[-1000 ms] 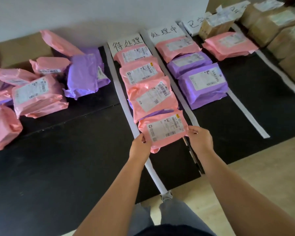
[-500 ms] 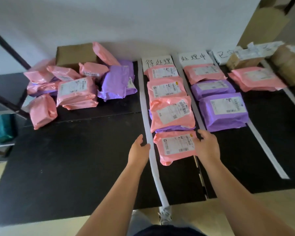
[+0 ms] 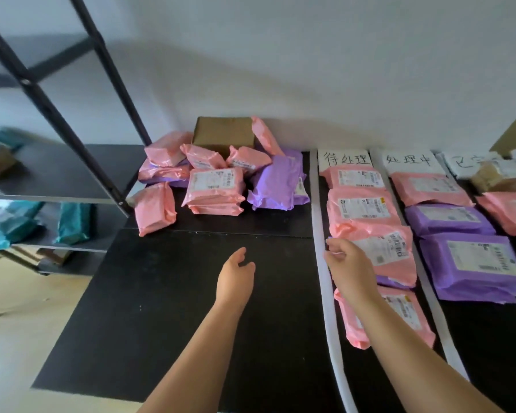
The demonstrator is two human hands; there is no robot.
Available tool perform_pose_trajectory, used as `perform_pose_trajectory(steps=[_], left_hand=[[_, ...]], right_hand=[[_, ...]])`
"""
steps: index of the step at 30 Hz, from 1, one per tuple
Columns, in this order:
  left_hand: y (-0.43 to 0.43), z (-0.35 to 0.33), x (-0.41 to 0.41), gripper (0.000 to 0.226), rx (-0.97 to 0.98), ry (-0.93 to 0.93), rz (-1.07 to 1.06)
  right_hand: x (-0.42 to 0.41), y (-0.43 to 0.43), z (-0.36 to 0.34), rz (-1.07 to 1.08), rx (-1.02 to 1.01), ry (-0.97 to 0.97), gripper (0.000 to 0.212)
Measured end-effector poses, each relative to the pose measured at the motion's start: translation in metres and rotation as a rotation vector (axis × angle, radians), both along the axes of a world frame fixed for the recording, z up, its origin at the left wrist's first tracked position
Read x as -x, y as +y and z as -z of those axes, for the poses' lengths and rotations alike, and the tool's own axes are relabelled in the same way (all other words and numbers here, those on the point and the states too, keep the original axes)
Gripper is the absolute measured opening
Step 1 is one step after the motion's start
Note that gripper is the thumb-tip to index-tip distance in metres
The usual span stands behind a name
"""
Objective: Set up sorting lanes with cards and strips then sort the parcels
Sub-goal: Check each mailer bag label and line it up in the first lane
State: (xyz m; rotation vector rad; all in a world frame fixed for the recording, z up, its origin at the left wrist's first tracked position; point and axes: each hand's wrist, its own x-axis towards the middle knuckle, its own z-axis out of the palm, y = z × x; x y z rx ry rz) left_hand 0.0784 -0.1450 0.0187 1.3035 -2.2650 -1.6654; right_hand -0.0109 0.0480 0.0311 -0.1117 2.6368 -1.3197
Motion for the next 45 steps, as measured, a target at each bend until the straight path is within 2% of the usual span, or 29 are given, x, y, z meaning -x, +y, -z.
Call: perform_pose_trajectory(steps=[6, 11, 19, 22, 26, 32, 40, 45], left_hand=[[-0.100, -0.016, 0.007, 0.050, 0.093, 0.016, 0.020], [-0.177, -0.022, 0.031, 0.053, 0.173, -0.005, 0.097], [-0.247, -0.008, 0.087, 0.046, 0.289, -0.027, 0.272], [-0.258, 0.002, 0.104, 0.054, 0.247, -0.099, 0.301], [-0.263, 0.008, 0.115, 0.048, 0.185, -0.081, 0.339], [-0.263, 0.006, 0.113, 0.041, 0.149, -0.040, 0.289], [-0.237, -0.016, 0.074, 0.039, 0.055, 0.058, 0.060], [-0.199, -0.045, 0.043, 0.020, -0.009, 0.140, -0.133]], right_hand=[[0.011, -0.104, -0.012, -0.080, 0.026, 0.006, 0.032], [0.028, -0.188, -0.008, -0.139, -0.037, -0.051, 0.043], [0.073, -0.270, 0.014, -0.110, -0.162, -0.139, 0.064], [0.089, -0.284, 0.022, -0.107, -0.201, -0.145, 0.054], [0.102, -0.297, 0.028, -0.084, -0.189, -0.206, 0.038], [0.103, -0.300, 0.027, -0.023, -0.126, -0.205, 0.033], [0.082, -0.282, -0.004, 0.116, -0.101, -0.014, 0.022], [0.057, -0.246, -0.039, 0.208, 0.099, 0.060, 0.007]])
